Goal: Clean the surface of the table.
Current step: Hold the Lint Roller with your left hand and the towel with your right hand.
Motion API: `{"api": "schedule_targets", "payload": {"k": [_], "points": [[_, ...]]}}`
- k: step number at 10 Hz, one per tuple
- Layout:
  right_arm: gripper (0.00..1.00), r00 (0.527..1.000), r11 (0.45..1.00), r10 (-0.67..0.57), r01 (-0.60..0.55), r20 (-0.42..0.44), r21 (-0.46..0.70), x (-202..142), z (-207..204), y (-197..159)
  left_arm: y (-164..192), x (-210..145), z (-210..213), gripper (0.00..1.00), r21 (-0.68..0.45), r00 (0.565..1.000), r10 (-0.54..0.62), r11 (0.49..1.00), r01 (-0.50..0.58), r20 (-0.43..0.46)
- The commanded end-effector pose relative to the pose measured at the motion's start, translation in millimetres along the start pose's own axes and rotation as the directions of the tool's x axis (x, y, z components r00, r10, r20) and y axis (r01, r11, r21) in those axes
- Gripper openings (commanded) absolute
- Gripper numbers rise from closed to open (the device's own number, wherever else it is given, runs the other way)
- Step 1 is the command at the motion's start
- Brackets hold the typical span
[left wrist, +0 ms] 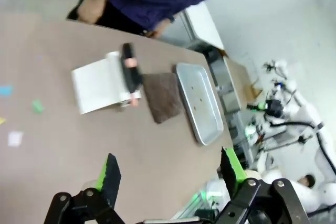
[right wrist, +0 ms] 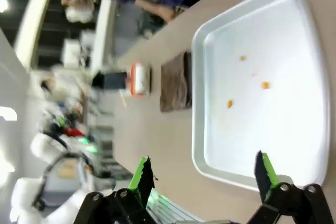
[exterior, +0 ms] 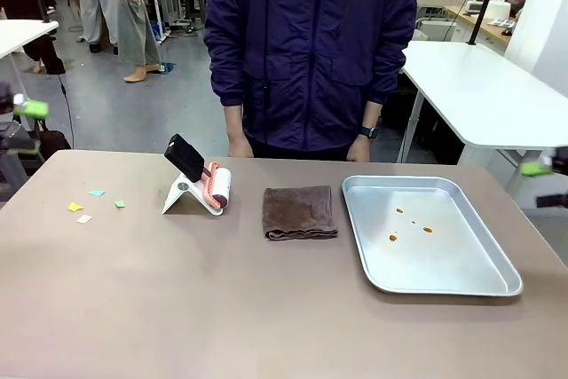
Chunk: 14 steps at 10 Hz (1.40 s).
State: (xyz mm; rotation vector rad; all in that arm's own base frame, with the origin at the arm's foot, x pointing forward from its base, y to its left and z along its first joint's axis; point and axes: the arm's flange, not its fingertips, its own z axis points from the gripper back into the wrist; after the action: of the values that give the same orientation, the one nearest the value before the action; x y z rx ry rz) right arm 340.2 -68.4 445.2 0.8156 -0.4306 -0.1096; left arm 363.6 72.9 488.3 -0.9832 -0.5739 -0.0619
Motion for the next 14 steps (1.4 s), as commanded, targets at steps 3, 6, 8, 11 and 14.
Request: {"api": "schedule_targets", "payload": {"k": [3, 6, 8, 11, 14], "points": [[1.0, 0.967, 0.967, 0.189, -0.213, -0.172, -0.14, -8, -138, 107, -46, 36, -91, 1.0, 0.089, 0.959, -0.117, 0.985, 0.145, -0.26], [1.0, 0.918, 0.928, 0.277, -0.332, -0.284, -0.169, -17, -217, 149, -49, 49, -136, 1.0, 0.204, 0.948, -0.078, 0.968, 0.146, -0.31], [1.0, 0.932, 0.925, 0.273, -0.323, -0.241, -0.202, -25, -248, 161, -36, 50, -151, 1.0, 0.241, 0.948, -0.037, 0.963, 0.118, -0.315], [1.0, 0.954, 0.94, 0.213, -0.259, -0.212, -0.221, -28, -275, 162, -16, 51, -162, 1.0, 0.252, 0.932, 0.008, 0.964, 0.089, -0.362], [1.0, 0.943, 0.934, 0.244, -0.292, -0.228, -0.208, -29, -267, 158, -12, 44, -163, 1.0, 0.245, 0.938, -0.012, 0.964, 0.103, -0.345]]}}
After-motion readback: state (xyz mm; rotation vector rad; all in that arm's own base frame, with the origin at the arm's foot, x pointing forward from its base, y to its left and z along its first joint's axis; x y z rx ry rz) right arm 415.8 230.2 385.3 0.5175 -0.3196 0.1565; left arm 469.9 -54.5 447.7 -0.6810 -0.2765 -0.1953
